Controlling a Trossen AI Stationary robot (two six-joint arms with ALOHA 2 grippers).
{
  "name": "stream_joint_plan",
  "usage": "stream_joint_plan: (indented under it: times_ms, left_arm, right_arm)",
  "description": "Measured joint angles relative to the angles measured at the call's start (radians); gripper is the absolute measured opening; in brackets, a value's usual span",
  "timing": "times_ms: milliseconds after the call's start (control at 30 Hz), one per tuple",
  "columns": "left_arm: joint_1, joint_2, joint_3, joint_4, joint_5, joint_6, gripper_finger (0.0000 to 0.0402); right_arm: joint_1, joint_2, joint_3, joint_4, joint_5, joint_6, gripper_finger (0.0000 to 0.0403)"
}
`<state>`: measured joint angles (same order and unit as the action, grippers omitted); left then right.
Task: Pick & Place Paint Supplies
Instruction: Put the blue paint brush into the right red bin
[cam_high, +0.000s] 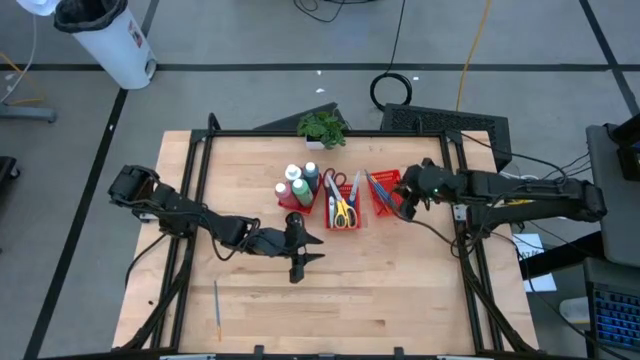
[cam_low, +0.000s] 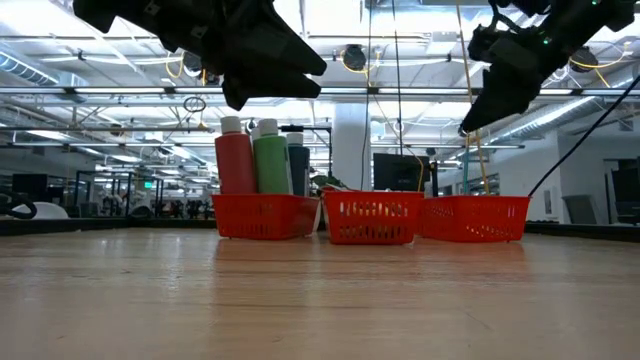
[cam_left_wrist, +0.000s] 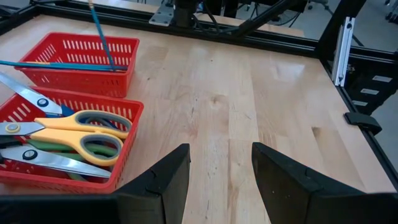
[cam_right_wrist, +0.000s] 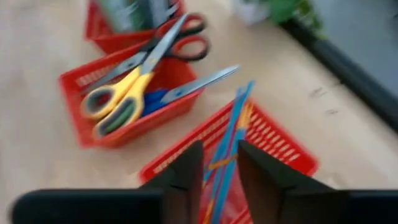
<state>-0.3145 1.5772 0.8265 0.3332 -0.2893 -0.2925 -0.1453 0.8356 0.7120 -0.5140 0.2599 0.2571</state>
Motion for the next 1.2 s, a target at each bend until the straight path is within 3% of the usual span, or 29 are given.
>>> stream_joint_plan:
  times_ms: [233, 367, 500, 667, 833, 933, 1100, 1200]
  left_arm:
    - [0.000, 0.000, 0.000, 0.000, 0.000, 0.000, 0.0177]
    - [0.000, 0.000, 0.000, -0.014, 0.006, -0.001, 0.0177]
    - [-0.018, -0.015, 0.000, -0.124, 0.087, -0.079, 0.0177]
    - [-0.100, -0.044, 0.000, -0.414, 0.216, -0.363, 0.0177]
    - [-0.241, -0.041, 0.000, -0.641, 0.315, -0.885, 0.0177]
    - [-0.329, -0.039, 0.000, -0.670, 0.359, -1.132, 0.0177]
    - [-0.443, -0.039, 0.000, -0.670, 0.388, -1.378, 0.0177]
    - [-0.483, -0.039, 0.000, -0.679, 0.490, -1.467, 0.0177]
  right_arm:
    - [0.000, 0.016, 0.000, 0.136, 0.189, -0.151, 0.0187]
    - [0.001, 0.025, 0.000, 0.236, 0.179, -0.223, 0.0228]
    - [0.010, 0.025, 0.000, 0.264, 0.116, -0.202, 0.0249]
    - [0.048, 0.025, -0.001, 0.255, 0.102, -0.163, 0.0251]
    - [0.087, 0.025, -0.005, 0.271, 0.102, -0.164, 0.0240]
    - [0.099, 0.025, -0.005, 0.284, 0.103, -0.164, 0.0234]
    - [0.103, 0.025, -0.005, 0.323, 0.103, -0.163, 0.0227]
    - [0.103, 0.025, -0.005, 0.327, 0.104, -0.151, 0.0227]
